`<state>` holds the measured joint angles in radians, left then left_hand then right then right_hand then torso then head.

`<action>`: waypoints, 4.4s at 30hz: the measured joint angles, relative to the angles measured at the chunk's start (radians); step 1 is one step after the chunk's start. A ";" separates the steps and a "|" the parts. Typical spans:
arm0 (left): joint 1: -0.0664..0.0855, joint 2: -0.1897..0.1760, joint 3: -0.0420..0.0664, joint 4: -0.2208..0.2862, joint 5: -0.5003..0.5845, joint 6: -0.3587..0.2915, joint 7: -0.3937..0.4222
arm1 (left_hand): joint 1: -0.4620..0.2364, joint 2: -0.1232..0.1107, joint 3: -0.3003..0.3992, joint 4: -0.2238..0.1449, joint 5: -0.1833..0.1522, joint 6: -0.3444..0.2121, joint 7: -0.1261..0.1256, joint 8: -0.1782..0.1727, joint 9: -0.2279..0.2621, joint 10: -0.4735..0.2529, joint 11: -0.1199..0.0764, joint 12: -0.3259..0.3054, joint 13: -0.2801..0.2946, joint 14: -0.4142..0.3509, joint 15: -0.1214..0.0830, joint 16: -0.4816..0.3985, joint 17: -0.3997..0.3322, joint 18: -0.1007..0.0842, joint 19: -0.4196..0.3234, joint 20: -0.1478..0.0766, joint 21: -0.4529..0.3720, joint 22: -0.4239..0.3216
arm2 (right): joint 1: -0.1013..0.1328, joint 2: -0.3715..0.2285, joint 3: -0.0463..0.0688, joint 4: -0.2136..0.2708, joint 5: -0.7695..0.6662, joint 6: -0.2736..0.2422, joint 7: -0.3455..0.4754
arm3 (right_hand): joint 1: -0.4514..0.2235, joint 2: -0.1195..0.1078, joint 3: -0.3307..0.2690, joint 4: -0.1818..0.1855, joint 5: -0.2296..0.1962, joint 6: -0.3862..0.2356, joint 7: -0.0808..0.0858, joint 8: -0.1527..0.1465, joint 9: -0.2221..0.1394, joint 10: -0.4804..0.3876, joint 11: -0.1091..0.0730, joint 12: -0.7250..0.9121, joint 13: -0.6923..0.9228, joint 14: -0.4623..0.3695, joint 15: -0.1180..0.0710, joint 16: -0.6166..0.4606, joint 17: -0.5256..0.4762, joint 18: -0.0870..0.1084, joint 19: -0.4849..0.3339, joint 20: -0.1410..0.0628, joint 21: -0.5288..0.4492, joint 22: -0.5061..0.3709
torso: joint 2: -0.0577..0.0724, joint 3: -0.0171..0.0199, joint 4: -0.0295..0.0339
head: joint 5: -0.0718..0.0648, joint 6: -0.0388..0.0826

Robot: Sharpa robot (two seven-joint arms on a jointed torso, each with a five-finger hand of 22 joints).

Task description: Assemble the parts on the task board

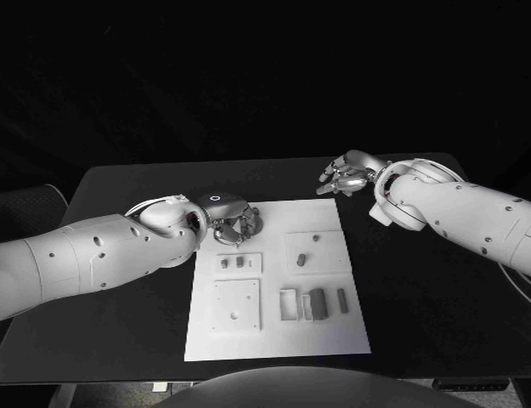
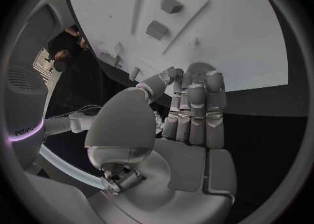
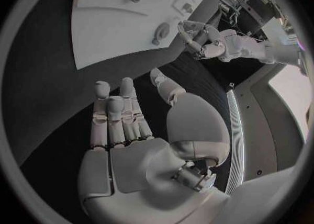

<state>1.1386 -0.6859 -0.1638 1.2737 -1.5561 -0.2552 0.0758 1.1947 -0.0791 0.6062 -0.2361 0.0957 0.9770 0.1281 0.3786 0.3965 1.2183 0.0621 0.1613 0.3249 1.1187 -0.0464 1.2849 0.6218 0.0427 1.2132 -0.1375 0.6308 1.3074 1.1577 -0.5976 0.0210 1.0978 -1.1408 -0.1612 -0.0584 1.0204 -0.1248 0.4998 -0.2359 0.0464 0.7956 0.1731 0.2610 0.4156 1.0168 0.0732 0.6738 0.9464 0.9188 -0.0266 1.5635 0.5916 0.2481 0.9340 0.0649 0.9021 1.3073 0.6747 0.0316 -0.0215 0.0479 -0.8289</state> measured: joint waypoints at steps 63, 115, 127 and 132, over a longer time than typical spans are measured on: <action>0.003 -0.017 -0.012 -0.012 0.011 0.111 -0.034 | -0.010 -0.001 -0.003 -0.008 0.000 0.001 0.001 -0.008 0.000 0.006 -0.001 -0.004 0.002 0.001 0.002 0.000 -0.006 -0.005 -0.006 -0.002 0.000 0.000 | 0.000 -0.003 0.000 -0.002 0.000 0.002 -0.001 | 0.000 0.000 0.000 0.000 0.000 -0.001 0.005 0.000 0.000 0.000 0.000 0.000 -0.001 0.002 -0.002 0.000 0.000 -0.002 0.000 0.000 0.000 0.000 | 0.000 0.0000 -0.0001 | 0.001 -0.014; 0.004 -0.012 -0.022 -0.016 -0.018 0.120 -0.040 | -0.017 -0.017 0.002 -0.013 0.000 -0.003 0.005 -0.008 0.001 0.013 -0.002 -0.011 0.006 -0.002 -0.001 0.000 -0.011 -0.006 -0.005 -0.005 0.000 0.000 | 0.000 -0.004 0.000 -0.001 0.000 0.002 -0.001 | 0.000 0.000 0.000 0.000 0.000 -0.001 0.006 0.000 0.000 0.000 0.000 0.000 -0.001 0.002 -0.001 0.000 0.000 0.005 0.000 0.000 0.000 0.000 | 0.000 0.0001 -0.0001 | 0.000 -0.017; 0.005 -0.011 -0.027 -0.016 -0.018 0.118 -0.041 | -0.029 -0.037 -0.007 -0.010 -0.004 -0.007 0.008 -0.014 -0.001 0.013 -0.002 -0.011 0.014 -0.006 -0.005 0.004 -0.011 -0.006 -0.006 -0.005 0.000 0.001 | 0.000 -0.004 0.000 -0.001 0.000 0.002 -0.001 | 0.000 0.000 0.000 0.000 0.000 -0.001 0.005 0.000 0.000 0.000 0.000 0.000 -0.001 0.003 -0.002 0.000 0.000 0.006 0.000 0.000 0.000 0.000 | 0.000 0.0001 0.0000 | -0.001 -0.018; 0.004 -0.011 -0.027 -0.018 -0.018 0.118 -0.041 | -0.029 -0.045 -0.011 -0.005 -0.008 -0.019 0.004 -0.022 -0.003 0.013 -0.002 -0.001 0.020 -0.006 -0.005 0.008 -0.011 -0.005 -0.007 -0.004 0.000 0.001 | 0.000 -0.003 0.000 -0.002 0.000 0.002 -0.001 | 0.000 0.000 0.000 0.000 0.000 -0.001 0.005 0.000 0.000 0.000 0.000 0.000 -0.001 0.004 -0.002 0.000 0.000 0.005 0.000 0.000 0.000 0.000 | 0.000 0.0001 0.0000 | -0.002 -0.017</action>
<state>1.1427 -0.6966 -0.1910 1.2556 -1.5737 -0.1374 0.0346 1.1654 -0.1242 0.5952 -0.2413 0.0880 0.9582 0.1321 0.3571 0.3933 1.2309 0.0601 0.1608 0.3450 1.1128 -0.0516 1.2928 0.6111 0.0375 1.2061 -0.1411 0.6307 1.3080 1.1575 -0.6008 0.0210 1.0961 -1.1405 -0.1588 -0.0596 1.0203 -0.1249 0.4997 -0.2358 0.0464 0.7941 0.1782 0.2610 0.4156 1.0168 0.0732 0.6737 0.9454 0.9232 -0.0282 1.5636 0.5920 0.2535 0.9340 0.0650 0.9021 1.3073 0.6746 0.0317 -0.0215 0.0464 -0.8464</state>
